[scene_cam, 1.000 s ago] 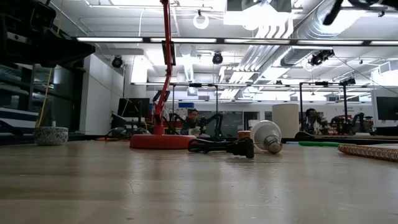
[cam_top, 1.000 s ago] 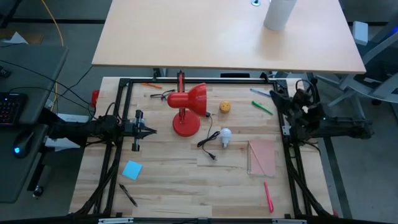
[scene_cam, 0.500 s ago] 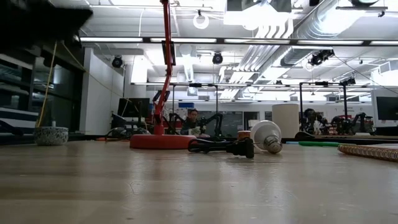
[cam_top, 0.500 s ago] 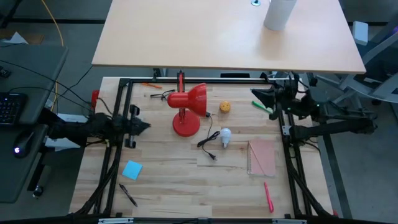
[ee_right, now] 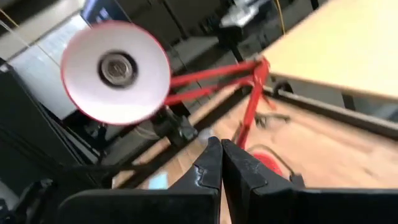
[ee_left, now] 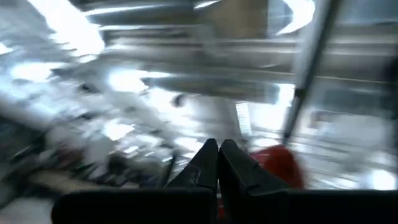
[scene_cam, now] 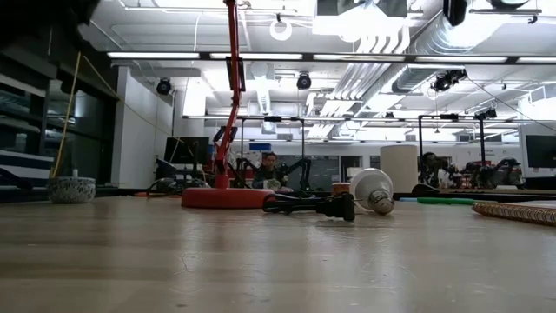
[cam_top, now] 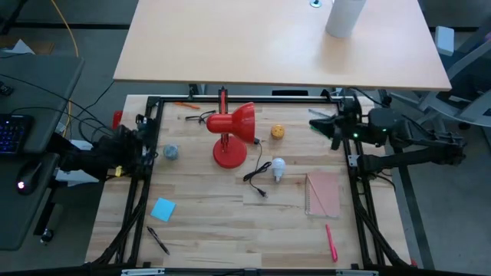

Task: Screw lightbulb
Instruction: Insert the lightbulb into the lamp

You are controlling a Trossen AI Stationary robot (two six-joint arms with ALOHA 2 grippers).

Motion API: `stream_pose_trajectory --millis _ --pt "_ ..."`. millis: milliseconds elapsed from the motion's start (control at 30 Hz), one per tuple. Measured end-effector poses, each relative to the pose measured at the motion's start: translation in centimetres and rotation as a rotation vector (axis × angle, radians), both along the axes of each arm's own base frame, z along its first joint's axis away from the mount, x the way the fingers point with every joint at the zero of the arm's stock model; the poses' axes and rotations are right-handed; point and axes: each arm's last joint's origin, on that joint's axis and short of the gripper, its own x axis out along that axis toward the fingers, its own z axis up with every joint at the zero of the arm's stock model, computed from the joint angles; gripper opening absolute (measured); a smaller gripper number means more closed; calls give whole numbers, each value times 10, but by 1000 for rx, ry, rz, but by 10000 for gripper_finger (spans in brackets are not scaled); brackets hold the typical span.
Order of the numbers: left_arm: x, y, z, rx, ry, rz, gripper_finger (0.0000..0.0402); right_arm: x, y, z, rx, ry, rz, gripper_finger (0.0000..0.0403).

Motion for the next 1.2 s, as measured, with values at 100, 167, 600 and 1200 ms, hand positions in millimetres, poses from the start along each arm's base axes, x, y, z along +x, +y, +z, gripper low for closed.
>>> stream_pose_trajectory --millis 100,167,600,1200 --pt "2 3 -4 -162 2 39 1 1 1 0 8 -2 23 0" --pt "6 4 -8 -198 38 34 1 1 1 0 10 0 34 0" --pt "33 6 22 -285 306 127 17 2 0 -1 -13 10 -3 0" --pt "48 14 34 -547 591 48 199 87 4 -69 336 398 55 114"
